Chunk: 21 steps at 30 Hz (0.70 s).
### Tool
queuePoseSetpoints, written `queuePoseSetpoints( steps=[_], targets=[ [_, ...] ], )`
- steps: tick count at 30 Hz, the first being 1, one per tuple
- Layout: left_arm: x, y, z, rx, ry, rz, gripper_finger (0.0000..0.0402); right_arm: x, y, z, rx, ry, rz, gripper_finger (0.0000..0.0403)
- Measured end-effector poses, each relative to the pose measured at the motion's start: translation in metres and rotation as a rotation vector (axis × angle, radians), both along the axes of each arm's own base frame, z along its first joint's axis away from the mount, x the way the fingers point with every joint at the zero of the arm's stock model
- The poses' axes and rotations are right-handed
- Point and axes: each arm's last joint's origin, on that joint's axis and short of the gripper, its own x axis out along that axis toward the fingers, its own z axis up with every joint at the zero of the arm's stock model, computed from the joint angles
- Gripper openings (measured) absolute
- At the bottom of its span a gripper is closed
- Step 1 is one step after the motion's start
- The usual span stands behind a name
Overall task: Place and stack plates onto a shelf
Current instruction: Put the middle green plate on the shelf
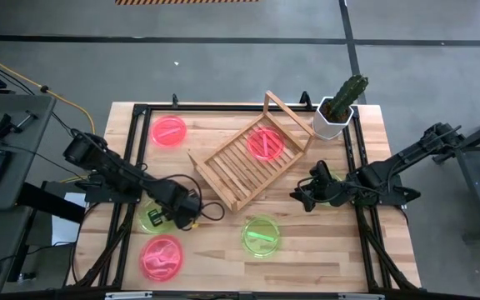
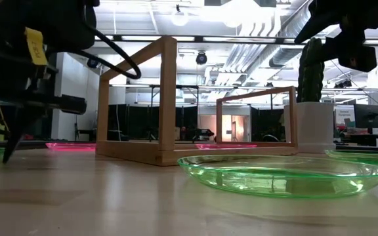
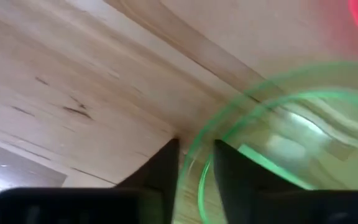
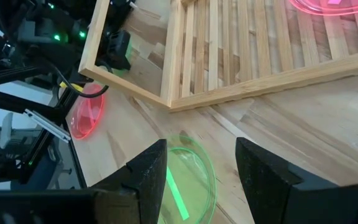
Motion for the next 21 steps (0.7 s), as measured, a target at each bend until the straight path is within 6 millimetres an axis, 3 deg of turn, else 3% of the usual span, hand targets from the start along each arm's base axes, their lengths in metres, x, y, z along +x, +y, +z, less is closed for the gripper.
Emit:
queuePoseSetpoints(
  steps=[3,6,11,15,21],
  targets=[
    [0.001,0.005,0.001,-0.010,0.023,0.050,0.0014,0.000,0.000,0.000,0.000,-0.001,0.000,0.0172],
    [0.006,0.011,0.006,0.001,0.047,0.110,0.0011,0.000,0.000,0.000,0.002,-0.004,-0.001,0.0172],
    [0.011,0.030,0.030,-0.005,0.005,0.202,0.0002,0.000,0.000,0.000,0.001,-0.004,-0.001,0.0172],
    [0.004,0.049,0.066,-0.029,-0.031,0.325,0.0001,0.000,0.000,0.000,0.002,-0.004,-0.001,0.0172],
    [-0.024,0.063,0.141,-0.203,-0.101,0.571,0.0000,0.000,0.001,0.000,0.016,-0.003,0.015,0.0172]
  ],
)
